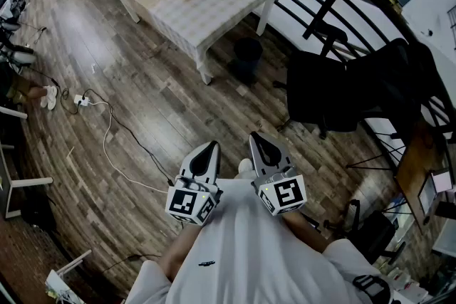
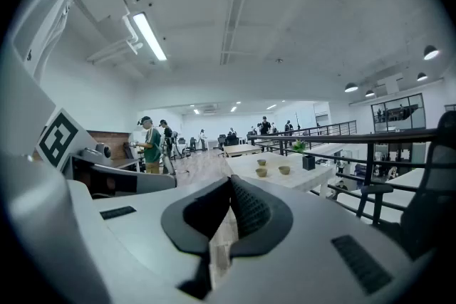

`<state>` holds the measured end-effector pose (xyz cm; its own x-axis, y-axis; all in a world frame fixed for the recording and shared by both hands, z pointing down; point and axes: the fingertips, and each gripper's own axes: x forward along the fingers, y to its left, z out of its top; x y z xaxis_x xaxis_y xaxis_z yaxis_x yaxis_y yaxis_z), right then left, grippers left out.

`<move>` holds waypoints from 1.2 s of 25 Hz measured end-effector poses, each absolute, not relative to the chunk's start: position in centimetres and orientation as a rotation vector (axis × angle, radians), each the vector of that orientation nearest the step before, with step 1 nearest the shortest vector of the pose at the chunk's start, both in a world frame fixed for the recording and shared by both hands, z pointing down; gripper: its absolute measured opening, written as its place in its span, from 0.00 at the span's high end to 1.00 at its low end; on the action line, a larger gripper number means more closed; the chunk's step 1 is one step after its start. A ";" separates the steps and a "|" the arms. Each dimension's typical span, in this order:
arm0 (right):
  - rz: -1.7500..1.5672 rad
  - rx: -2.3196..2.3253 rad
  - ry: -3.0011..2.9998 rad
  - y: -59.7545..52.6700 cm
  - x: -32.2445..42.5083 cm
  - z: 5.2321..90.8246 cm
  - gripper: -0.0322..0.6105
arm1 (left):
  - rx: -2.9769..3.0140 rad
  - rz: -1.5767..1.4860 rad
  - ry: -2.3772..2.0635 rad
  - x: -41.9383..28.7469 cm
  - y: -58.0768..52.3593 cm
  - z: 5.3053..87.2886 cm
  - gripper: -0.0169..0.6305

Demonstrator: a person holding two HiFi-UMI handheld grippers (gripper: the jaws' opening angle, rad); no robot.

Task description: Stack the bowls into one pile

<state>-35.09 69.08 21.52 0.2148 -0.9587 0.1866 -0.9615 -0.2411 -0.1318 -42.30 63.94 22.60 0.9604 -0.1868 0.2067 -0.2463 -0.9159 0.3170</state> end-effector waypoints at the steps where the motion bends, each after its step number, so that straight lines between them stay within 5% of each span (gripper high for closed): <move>1: 0.376 2.443 -1.927 69.8 -34.5 22.0 0.90 | 2.771 0.234 -0.312 -41.4 64.6 22.6 0.95; 17: 0.452 2.445 -2.057 74.9 -28.2 23.2 0.89 | 2.834 0.238 -0.404 -36.1 69.9 21.9 0.95; 30: 0.501 2.417 -2.077 69.3 -24.3 24.2 0.89 | 2.751 0.283 -0.476 -33.1 63.9 23.6 0.95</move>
<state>-24.31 69.30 24.22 0.1242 -0.9761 0.1781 -0.9501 -0.1687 -0.2625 -33.08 63.94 23.59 0.9243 -0.2898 0.2482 -0.3562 -0.8885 0.2892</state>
